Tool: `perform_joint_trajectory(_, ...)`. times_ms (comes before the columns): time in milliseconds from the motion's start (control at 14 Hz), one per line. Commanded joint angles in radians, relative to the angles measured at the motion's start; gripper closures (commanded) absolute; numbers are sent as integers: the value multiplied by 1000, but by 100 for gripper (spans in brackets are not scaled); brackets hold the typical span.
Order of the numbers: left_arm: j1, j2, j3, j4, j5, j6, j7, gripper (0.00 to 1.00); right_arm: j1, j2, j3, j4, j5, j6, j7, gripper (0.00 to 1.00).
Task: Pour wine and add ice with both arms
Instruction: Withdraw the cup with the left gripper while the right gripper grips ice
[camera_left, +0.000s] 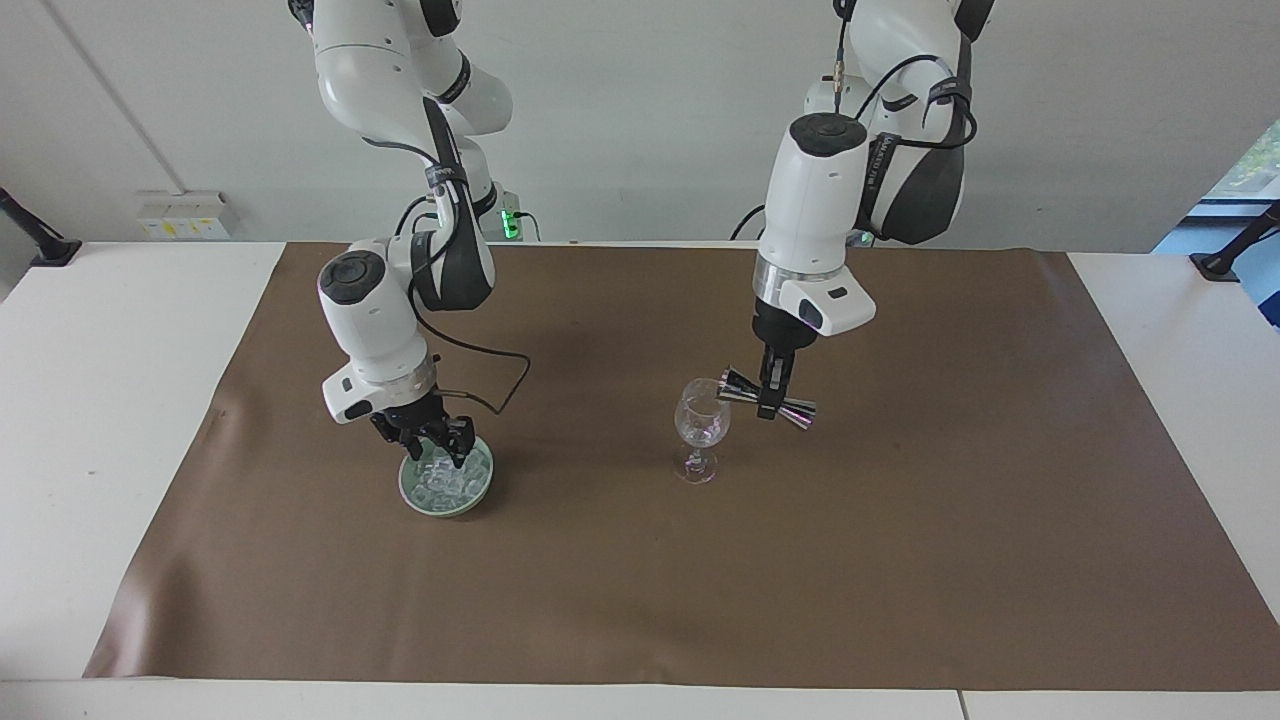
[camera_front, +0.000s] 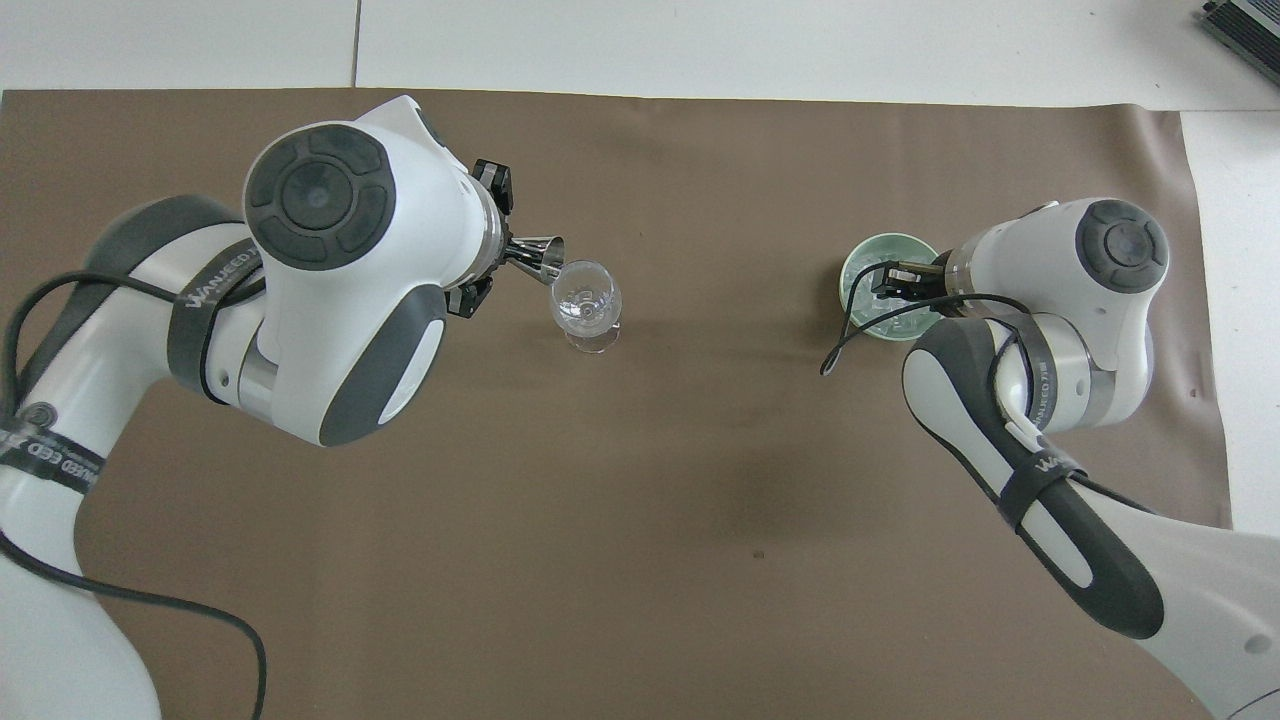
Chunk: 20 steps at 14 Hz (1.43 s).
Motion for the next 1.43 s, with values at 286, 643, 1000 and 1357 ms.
perform_joint_trajectory(286,175,-42,-4,-28,-319,-107,309,100,-8,17,8,18,-9,11,21,37)
perform_joint_trajectory(643,310,-44,-4,-71,-567,-204,397,100,-5,18,10,21,-9,14,21,37)
perform_joint_trajectory(1000,427,-38,-4,-169,-766,-261,408,100,-3,29,8,32,-7,14,21,39)
perform_joint_trajectory(1357,536,-10,-4,-249,-913,-279,593,100,-6,37,8,34,-7,14,21,48)
